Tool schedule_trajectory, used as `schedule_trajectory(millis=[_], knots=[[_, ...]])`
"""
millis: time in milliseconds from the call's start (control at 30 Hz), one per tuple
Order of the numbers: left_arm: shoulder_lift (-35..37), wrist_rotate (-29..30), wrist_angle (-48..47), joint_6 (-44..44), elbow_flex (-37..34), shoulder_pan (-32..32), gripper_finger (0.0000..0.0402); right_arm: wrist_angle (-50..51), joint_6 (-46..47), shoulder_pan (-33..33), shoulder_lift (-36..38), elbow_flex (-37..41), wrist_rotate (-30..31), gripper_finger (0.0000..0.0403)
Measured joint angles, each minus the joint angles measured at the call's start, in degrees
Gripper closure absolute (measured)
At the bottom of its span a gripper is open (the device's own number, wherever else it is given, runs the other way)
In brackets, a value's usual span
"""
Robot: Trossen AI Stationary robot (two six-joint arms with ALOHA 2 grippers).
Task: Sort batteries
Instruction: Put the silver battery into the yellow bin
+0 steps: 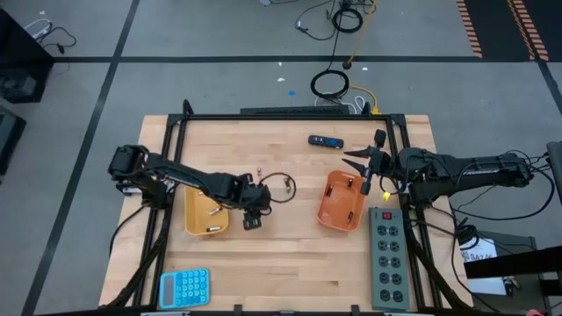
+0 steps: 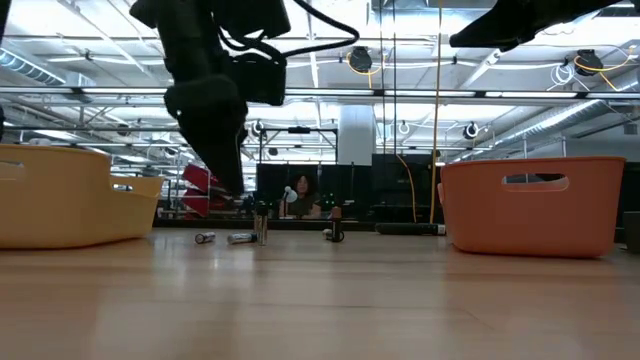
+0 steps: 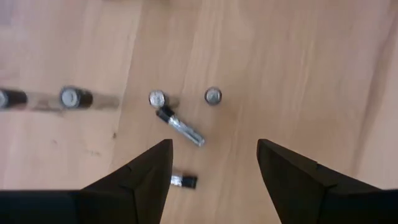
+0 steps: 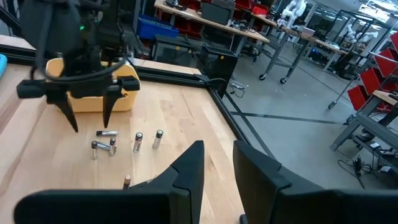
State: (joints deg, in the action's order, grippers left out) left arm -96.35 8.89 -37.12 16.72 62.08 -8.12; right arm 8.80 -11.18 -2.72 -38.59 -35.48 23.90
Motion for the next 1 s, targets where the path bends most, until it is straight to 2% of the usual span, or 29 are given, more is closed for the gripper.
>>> schedule_trajectory(millis=[700, 1000], knots=[[-5.3, 2.2, 7.9, -0.1, -0.1, -0.3, 0.0158, 0.0, -0.2, 0.0, 0.0, 0.0, 0.0, 0.0326], [-7.9, 2.2, 10.6, 0.3, 0.0, -0.3, 0.0208, -0.1, -0.2, 0.0, 0.0, 0.0, 0.0, 0.0326]])
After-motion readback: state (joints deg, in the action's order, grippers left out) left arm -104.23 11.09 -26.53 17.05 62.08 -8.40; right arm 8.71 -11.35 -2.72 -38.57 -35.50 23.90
